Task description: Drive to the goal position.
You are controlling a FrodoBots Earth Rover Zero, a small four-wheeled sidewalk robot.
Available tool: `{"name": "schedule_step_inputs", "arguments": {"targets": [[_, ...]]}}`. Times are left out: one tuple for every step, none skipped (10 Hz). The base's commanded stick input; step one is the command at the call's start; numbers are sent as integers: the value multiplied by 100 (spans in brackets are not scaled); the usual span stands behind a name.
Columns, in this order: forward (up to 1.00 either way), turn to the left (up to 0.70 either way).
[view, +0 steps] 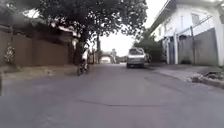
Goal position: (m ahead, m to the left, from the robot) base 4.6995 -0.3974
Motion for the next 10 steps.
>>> {"name": "schedule_step_inputs", "arguments": {"targets": [[100,0],[100,0],[100,0],[100,0],[100,0],[100,0],[100,0],[100,0],[100,0],[100,0]]}}
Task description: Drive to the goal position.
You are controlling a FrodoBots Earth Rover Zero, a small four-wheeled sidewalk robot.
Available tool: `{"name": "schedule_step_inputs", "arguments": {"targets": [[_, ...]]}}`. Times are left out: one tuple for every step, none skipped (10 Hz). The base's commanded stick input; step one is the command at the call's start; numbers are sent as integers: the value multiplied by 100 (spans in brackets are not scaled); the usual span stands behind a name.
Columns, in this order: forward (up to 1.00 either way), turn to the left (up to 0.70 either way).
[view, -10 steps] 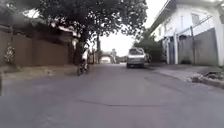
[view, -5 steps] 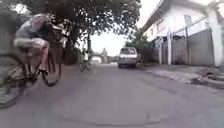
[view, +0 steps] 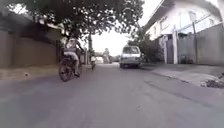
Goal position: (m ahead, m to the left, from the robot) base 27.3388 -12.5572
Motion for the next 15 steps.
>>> {"name": "schedule_step_inputs", "arguments": {"targets": [[100,0],[100,0],[100,0],[100,0],[100,0],[100,0],[100,0],[100,0],[100,0],[100,0],[100,0],[100,0],[100,0],[100,0],[100,0]]}}
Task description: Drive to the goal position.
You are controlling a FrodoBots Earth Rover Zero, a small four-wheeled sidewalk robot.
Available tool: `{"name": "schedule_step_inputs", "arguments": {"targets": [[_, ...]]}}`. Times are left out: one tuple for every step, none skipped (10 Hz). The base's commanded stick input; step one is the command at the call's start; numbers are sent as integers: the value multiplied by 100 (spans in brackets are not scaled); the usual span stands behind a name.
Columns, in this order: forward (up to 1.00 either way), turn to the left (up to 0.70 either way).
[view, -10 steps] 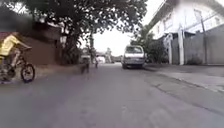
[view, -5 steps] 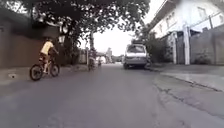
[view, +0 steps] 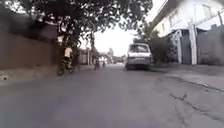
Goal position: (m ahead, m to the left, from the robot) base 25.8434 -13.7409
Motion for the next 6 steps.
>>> {"name": "schedule_step_inputs", "arguments": {"targets": [[100,0],[100,0],[100,0],[100,-12],[100,-30],[100,-40]]}}
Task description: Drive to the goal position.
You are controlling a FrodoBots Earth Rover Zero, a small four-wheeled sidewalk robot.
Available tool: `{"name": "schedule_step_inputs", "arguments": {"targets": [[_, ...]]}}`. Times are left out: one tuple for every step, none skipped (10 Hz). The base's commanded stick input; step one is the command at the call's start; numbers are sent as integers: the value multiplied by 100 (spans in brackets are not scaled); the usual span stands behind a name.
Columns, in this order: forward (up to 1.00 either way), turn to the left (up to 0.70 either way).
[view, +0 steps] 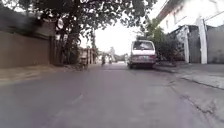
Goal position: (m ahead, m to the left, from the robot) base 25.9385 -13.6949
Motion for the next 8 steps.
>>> {"name": "schedule_step_inputs", "arguments": {"targets": [[100,-8],[100,0],[100,0],[100,0],[100,0],[100,0],[100,0],[100,0]]}}
